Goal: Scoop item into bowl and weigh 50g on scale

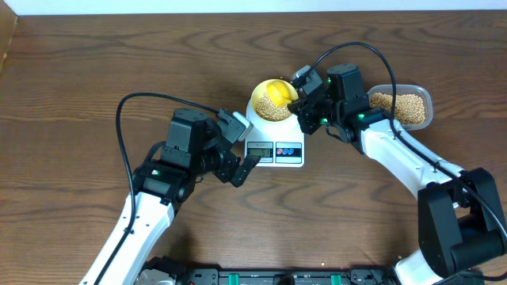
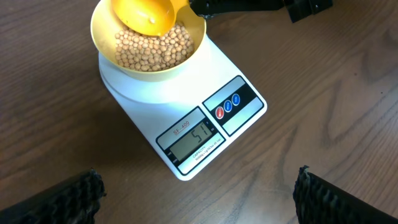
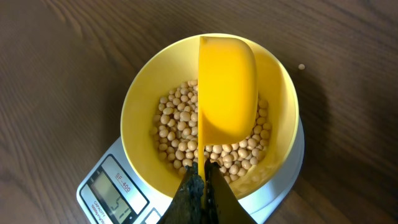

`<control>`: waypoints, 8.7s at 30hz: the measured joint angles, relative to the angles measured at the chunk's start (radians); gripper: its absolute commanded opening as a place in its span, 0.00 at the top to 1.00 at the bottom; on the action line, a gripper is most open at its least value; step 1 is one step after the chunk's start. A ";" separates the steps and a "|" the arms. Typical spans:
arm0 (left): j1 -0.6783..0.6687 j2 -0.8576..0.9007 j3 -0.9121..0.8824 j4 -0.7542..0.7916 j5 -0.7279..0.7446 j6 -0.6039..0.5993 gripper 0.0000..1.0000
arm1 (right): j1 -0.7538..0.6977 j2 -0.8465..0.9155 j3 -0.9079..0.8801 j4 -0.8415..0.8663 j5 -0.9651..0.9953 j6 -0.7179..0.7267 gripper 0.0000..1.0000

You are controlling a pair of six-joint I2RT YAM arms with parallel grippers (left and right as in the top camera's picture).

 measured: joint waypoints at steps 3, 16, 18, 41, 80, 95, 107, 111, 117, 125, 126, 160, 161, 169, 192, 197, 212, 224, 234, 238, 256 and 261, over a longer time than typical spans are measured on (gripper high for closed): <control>0.000 0.000 0.000 0.000 0.000 0.000 0.00 | 0.000 0.000 0.000 0.000 0.000 0.000 0.99; 0.000 0.000 0.000 0.000 0.000 0.000 0.00 | 0.016 0.000 0.000 -0.008 0.000 -0.072 0.99; 0.000 0.000 0.000 0.000 0.000 0.000 0.00 | 0.028 0.000 0.000 -0.016 0.000 -0.085 0.99; 0.000 0.000 0.000 0.000 0.000 0.000 0.00 | 0.055 0.016 0.002 -0.053 0.097 -0.174 0.99; 0.000 0.000 0.000 0.000 0.000 0.000 0.00 | 0.048 0.046 0.013 0.001 -0.005 -0.116 0.99; 0.000 0.000 0.000 0.000 0.000 0.000 0.00 | 0.037 0.046 0.013 0.001 -0.018 -0.098 0.99; 0.000 0.000 0.000 0.000 0.000 0.000 0.00 | 0.034 0.046 0.014 0.000 -0.021 -0.087 0.99; 0.000 0.000 0.000 0.000 0.000 0.000 0.00 | 0.018 0.046 0.014 0.000 -0.022 -0.073 0.99; 0.000 0.000 0.000 0.000 0.000 0.000 0.00 | -0.010 0.035 0.014 0.000 -0.023 -0.069 0.99; 0.000 0.000 0.000 0.000 0.000 0.000 0.00 | -0.019 -0.005 0.017 -0.004 -0.024 -0.067 0.99; 0.000 0.000 0.000 0.000 0.000 0.000 0.00 | -0.019 -0.005 0.018 -0.005 -0.025 -0.067 0.99; 0.000 0.000 0.000 0.000 0.000 0.000 0.00 | -0.019 -0.006 0.021 -0.074 -0.046 -0.066 0.99; 0.000 0.000 0.000 0.000 0.000 0.000 0.00 | -0.019 -0.005 0.021 -0.076 -0.046 -0.066 0.99; 0.000 0.000 0.000 0.000 0.000 0.000 0.00 | -0.019 -0.005 0.021 -0.075 -0.046 -0.066 0.99; 0.000 0.000 0.000 0.000 0.000 0.000 0.00 | 0.007 -0.005 0.021 -0.072 0.026 -0.066 0.96; 0.000 0.000 0.000 0.000 0.000 0.000 0.00 | 0.018 -0.005 0.021 -0.068 0.026 -0.063 0.92; 0.000 0.000 0.000 0.000 0.000 0.000 0.00 | 0.018 -0.005 0.021 -0.064 0.033 -0.061 0.93; 0.000 0.000 0.000 0.000 0.000 0.000 0.00 | 0.018 -0.005 0.021 -0.039 0.033 -0.059 0.93; 0.000 0.000 0.000 0.000 0.000 0.000 0.00 | 0.018 -0.005 0.021 -0.030 0.034 -0.059 0.91; 0.000 0.000 0.000 0.000 0.000 0.000 0.00 | 0.018 -0.005 0.021 -0.011 0.034 -0.060 0.96; 0.000 0.000 0.000 0.000 0.000 0.000 0.00 | 0.018 -0.005 0.021 -0.002 0.034 -0.055 0.91; 0.000 0.000 0.000 0.000 0.000 0.000 0.00 | 0.018 -0.005 0.021 0.000 0.034 -0.055 0.91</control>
